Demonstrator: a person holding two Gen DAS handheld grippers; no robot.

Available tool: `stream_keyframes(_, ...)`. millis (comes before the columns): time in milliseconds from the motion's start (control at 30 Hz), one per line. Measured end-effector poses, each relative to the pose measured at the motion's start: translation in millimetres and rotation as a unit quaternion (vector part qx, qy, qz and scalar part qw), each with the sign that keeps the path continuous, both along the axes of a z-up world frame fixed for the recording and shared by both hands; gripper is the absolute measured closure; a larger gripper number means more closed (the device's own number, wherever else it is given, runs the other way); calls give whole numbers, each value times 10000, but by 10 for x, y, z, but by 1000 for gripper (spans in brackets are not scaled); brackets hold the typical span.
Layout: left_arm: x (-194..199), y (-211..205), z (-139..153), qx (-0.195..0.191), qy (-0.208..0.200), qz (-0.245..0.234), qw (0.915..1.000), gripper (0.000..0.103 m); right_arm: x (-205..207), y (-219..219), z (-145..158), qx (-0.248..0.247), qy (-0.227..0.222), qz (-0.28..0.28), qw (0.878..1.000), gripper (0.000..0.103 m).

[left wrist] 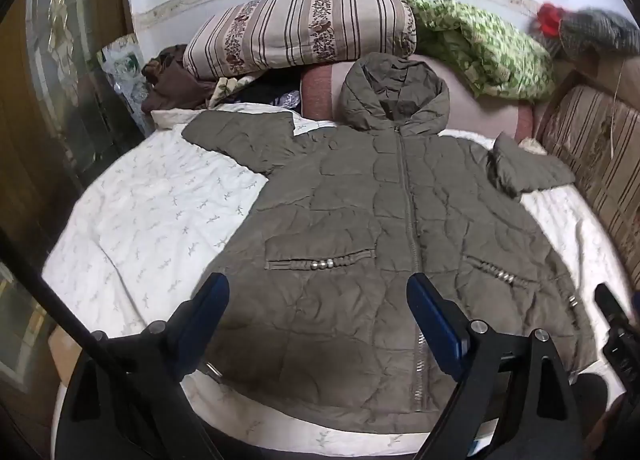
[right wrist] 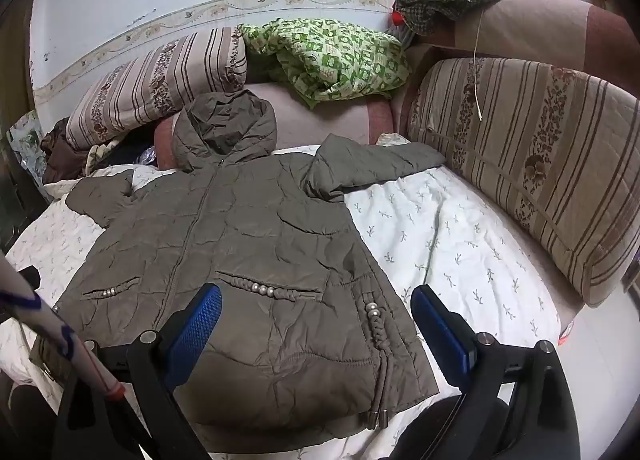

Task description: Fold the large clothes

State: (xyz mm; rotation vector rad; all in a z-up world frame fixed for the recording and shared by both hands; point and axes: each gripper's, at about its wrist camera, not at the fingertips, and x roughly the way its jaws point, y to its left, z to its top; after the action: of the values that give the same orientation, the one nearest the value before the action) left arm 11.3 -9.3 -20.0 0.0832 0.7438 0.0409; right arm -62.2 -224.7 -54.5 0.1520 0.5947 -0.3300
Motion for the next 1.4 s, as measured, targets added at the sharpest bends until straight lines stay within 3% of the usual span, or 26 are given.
stream_keyframes(100,45,-8,-62,158,95,-39,9998,13,-17,-24,29,29,-8,-75,10000,5)
stream_keyframes(300,121,98,-222,-138,453,88,9988,13,-67,-17,67,-68,-125,-158,9998,5)
stream_keyframes(400,137,93,-276,-30,540,83,9985,13,-37,-20,22,-67,-61,-168,9998,5)
stream_keyframes(833,117,106,-324,127,419,141,9989,13,32,-35,-86,29,192,-132,9997,5)
stream_keyframes(1100,107,207,-304,167,32,464,9988,13,35,-4,-72,-103,127,-163,9997,5)
stream_keyframes(1233,171,199,-373,151,362,175,9991,13,35,-61,-86,-174,129,-380,9990,5)
stream_keyframes(1400,276,228,-418,-237,577,-164,9979,13,51,-253,-105,-104,225,-579,9980,5)
